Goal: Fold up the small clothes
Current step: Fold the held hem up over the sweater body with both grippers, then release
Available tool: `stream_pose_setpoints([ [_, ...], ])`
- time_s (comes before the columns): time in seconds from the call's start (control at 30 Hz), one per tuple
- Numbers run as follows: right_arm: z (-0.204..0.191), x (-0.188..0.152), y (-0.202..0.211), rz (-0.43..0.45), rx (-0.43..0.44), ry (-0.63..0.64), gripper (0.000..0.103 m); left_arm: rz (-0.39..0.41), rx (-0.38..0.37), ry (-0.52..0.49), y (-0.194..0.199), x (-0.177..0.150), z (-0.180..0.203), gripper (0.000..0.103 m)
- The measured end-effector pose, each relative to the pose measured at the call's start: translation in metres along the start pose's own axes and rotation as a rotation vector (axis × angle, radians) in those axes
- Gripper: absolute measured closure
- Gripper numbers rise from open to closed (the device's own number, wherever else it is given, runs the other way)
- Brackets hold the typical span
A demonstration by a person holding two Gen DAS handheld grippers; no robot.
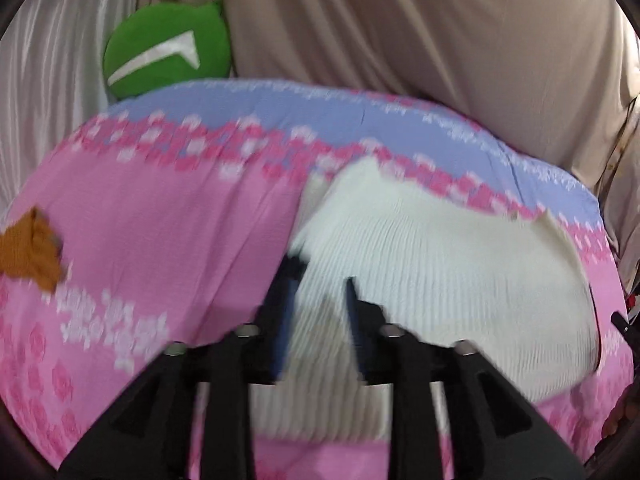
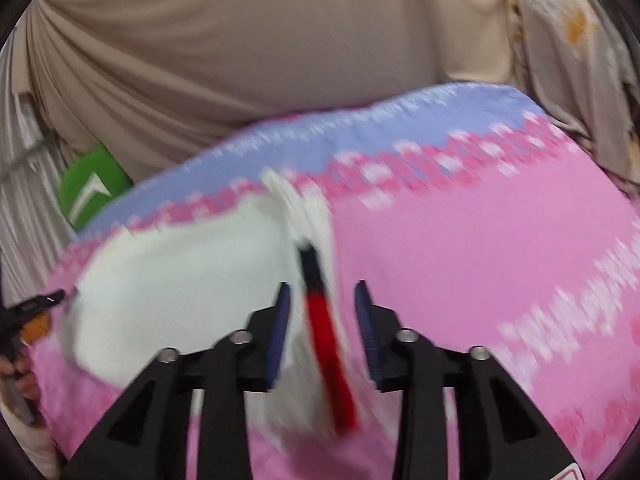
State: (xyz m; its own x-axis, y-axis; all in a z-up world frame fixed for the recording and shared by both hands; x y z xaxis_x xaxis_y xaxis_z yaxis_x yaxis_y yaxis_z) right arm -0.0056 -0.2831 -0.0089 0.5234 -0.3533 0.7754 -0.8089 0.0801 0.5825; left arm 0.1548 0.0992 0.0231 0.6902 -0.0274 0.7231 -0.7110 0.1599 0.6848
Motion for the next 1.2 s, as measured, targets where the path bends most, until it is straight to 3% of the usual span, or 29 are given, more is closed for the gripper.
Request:
stream_pose_setpoints([
  [0.13,-0.026,0.047,-0.063,-0.03,0.002,0.052,0.047,-0.033,0.001,-0.023,-0.039,0.034,0.026,0.055],
  [0.23,-0.033,0.05,-0.109,-0.116,-0.025,0.079,0.045,-0.111,0.023,-0.004,-0.085,0.043,0.031,0.055],
  [0.27,-0.033,0.047,-0.129,-0.164,-0.024,0.084,0.06,-0.133,0.031,0.005,-0.097,0.042,0.029,0.066],
  [0.3,-0.033,0.043,-0.137,-0.187,-0.019,0.085,0.079,-0.141,0.054,0.008,-0.106,0.042,0.026,0.086],
  [0.33,-0.032,0.043,-0.137,-0.182,-0.012,0.078,0.095,-0.129,0.081,0.01,-0.109,0.043,0.023,0.091],
  [0.4,-0.034,0.054,-0.112,-0.064,0.028,0.061,0.095,-0.105,0.064,0.019,-0.107,0.049,0.019,0.101],
  [0.47,-0.022,0.062,-0.089,0.029,0.029,0.024,0.096,-0.083,0.082,0.025,-0.107,0.053,0.013,0.103],
  [0.5,-0.012,0.061,-0.093,0.022,0.018,-0.007,0.096,-0.089,0.092,0.021,-0.113,0.052,0.011,0.103],
  [0.57,0.01,0.046,-0.129,-0.124,-0.045,-0.044,0.095,-0.076,0.112,-0.002,-0.123,0.051,0.014,0.103],
  [0.6,0.015,0.039,-0.139,-0.16,-0.025,-0.067,0.096,-0.065,0.143,-0.032,-0.124,0.052,0.018,0.103],
  [0.67,0.013,0.046,-0.12,-0.101,-0.036,-0.085,0.093,-0.054,0.187,-0.065,-0.116,0.053,0.025,0.103],
  [0.77,-0.013,0.053,-0.073,0.041,-0.042,-0.06,0.085,-0.001,0.131,-0.026,-0.074,0.055,0.024,0.102],
  [0.83,-0.051,0.044,-0.052,0.073,0.041,0.007,0.085,0.06,0.084,-0.013,-0.032,0.05,0.026,0.102],
  [0.9,-0.1,0.023,-0.047,0.013,0.149,0.105,0.085,0.083,0.049,-0.03,-0.007,0.038,0.035,0.102],
  [1.03,-0.194,-0.054,-0.062,-0.189,0.338,0.291,0.088,-0.017,-0.034,-0.103,-0.006,-0.014,0.07,0.101],
  [1.1,-0.208,-0.085,-0.07,-0.248,0.335,0.344,0.094,-0.059,-0.009,-0.127,-0.018,-0.038,0.072,0.101],
  [1.2,-0.166,-0.093,-0.062,-0.246,0.255,0.3,0.098,-0.101,-0.001,-0.088,-0.025,-0.057,0.042,0.101],
])
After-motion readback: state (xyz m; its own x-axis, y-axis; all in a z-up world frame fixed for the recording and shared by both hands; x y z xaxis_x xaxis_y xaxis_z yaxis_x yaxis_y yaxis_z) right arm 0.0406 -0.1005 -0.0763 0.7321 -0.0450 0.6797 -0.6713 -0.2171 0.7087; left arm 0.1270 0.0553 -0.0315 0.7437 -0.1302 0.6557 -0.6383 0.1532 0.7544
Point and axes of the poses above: each gripper's, at about its wrist camera, not at the fingertips, and y roughly against the way its jaws point, z to its right, x to its top, the point moved 6 cm from there along -y, roughly the way its jaws point, and after that the axes turned 5 degrees about x, right-handed, at the moved point
